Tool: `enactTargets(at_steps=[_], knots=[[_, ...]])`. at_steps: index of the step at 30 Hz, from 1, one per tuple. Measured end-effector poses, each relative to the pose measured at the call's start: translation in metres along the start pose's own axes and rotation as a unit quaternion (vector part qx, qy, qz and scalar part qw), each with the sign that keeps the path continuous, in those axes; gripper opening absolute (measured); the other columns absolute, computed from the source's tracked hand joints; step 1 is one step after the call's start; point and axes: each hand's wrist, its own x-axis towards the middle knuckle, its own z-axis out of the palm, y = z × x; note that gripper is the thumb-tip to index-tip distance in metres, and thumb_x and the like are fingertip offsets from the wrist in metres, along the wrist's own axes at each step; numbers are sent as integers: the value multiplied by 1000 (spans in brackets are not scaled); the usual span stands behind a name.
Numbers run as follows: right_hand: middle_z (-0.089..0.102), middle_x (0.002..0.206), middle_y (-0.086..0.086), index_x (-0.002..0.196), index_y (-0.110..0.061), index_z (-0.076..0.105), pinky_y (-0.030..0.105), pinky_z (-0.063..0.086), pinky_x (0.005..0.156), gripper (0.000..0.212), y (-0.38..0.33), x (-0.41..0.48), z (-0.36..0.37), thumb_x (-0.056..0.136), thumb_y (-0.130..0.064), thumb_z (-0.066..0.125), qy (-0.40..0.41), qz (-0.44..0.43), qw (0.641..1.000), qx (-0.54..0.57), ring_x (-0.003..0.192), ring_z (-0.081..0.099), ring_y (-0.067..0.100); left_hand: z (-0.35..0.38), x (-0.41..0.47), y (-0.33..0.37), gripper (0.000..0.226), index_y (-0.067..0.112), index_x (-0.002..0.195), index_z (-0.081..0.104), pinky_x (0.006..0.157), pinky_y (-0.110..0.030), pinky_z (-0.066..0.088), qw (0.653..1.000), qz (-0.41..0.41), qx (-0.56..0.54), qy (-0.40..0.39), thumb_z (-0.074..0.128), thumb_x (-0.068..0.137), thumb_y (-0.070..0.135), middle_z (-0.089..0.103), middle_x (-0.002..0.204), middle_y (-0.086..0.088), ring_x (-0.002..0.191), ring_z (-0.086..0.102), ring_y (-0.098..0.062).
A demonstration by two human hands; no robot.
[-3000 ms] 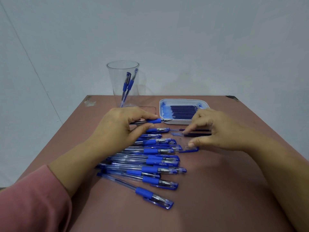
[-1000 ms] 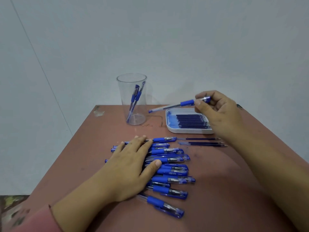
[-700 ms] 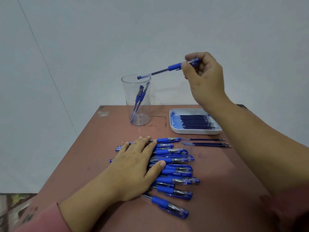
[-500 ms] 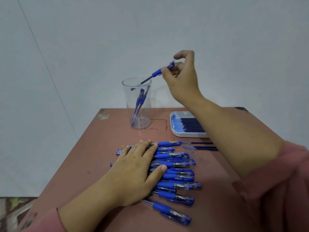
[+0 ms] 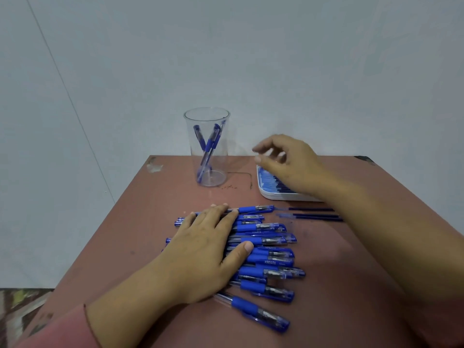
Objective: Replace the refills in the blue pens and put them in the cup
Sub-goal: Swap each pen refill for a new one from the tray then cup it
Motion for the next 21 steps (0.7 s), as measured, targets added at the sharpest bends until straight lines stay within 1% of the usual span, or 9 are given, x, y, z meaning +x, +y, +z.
enactTargets(at_steps=[2,4,6,8,10,12,15,18,21], knots=[[62,96,-21,94,-40,64,8,37,71,11,9,-23,-6,86,-33,68,-51,0,998,-43,83,54,-5,0,0,0,92,32,154,13,121,-34,6,1000,-1,-1,0,-7,77,79,14,157,15,144,11,-4],[60,91,-24,91,-46,63,8,37,73,13,16,-38,-10,85,-36,69,-106,-1,991,-86,87,53,-8,0,0,1,89,34,154,11,121,-32,4,1000,-8,0,-4,-5,77,77,12,158,16,145,8,-3],[60,92,-18,96,-41,68,14,40,78,13,20,-42,-11,84,-38,70,-151,5,983,-104,90,53,-4,-2,0,3,88,34,154,10,121,-31,3,1000,-12,-2,-6,-4,77,75,11,159,16,145,7,-3],[58,91,-12,103,-35,71,21,41,80,20,21,-39,-9,84,-39,69,-177,-1,975,-137,90,52,3,-3,0,3,88,35,154,10,120,-29,1,1000,-15,-1,-8,-4,77,75,11,159,17,145,7,-3],[51,86,-11,108,-35,70,25,40,76,26,19,-36,-4,85,-45,65,-192,-20,963,-186,86,48,5,-3,0,3,87,35,154,9,120,-29,1,1000,-16,4,-9,-5,77,75,11,158,17,145,7,-2],[44,80,-13,110,-36,69,27,37,72,28,15,-34,1,87,-49,60,-204,-41,952,-224,83,43,6,-3,0,3,87,35,154,9,120,-29,1,1000,-18,3,-10,-4,77,75,11,158,17,145,7,-2],[40,78,-14,107,-33,70,27,35,71,26,9,-33,8,90,-47,57,-210,-55,942,-256,84,40,8,-3,-1,3,88,35,154,8,118,-28,-1,1000,-19,0,-10,-4,77,75,10,159,17,145,6,-2],[43,85,-12,100,-25,68,27,41,77,21,6,-34,8,89,-42,61,-203,-42,951,-231,86,45,8,-4,-1,4,87,36,153,8,117,-30,-3,1000,-23,-12,-14,-3,76,76,9,158,18,144,5,-1],[46,88,-18,95,-27,64,22,40,78,12,2,-35,5,89,-37,63,-182,-40,964,-191,88,48,5,-9,0,5,87,38,153,7,119,-35,-2,999,-27,-32,-2,0,76,78,8,158,18,144,3,0]])
